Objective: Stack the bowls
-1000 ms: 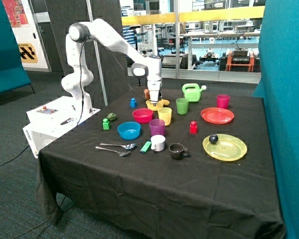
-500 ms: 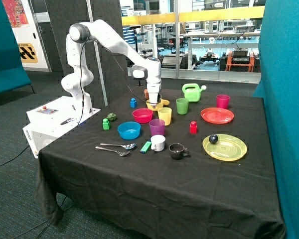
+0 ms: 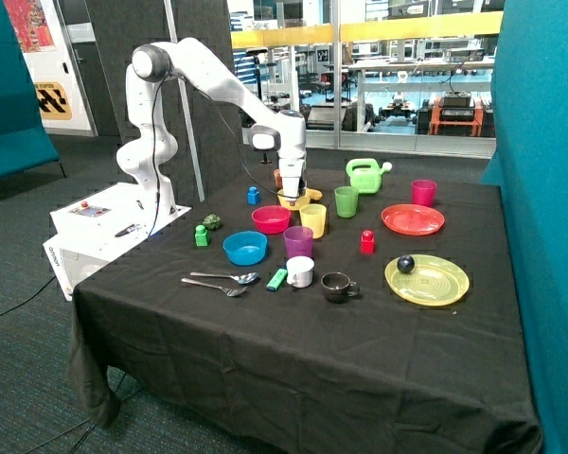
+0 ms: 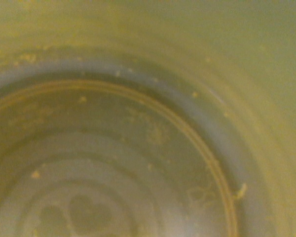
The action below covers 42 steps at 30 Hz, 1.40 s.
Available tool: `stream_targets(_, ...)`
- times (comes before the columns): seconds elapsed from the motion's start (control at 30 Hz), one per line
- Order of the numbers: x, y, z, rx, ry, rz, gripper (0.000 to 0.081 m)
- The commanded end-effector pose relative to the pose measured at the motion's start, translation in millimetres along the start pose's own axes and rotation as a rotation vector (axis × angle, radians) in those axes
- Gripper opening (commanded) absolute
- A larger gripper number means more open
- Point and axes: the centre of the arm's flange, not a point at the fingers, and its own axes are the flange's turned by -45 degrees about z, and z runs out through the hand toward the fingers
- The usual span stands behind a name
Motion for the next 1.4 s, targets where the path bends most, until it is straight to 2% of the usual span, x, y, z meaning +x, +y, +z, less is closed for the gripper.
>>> stream_targets(0.0, -1.3, -1.1, -0.7, 0.0003, 0.0012, 0.002, 0.0000)
stream_targets(0.6, -6.3, 3.9, -6.9, 0.0003, 0.0012, 0.007, 0.0000)
stream_targets(1.1, -6.0, 3.8, -46.2, 0.0002, 0.0012, -0.019, 0.0000)
stream_targets(1.37, -14.9, 14.9, -65.9, 0.0002, 0.0012, -0.007, 0.0000)
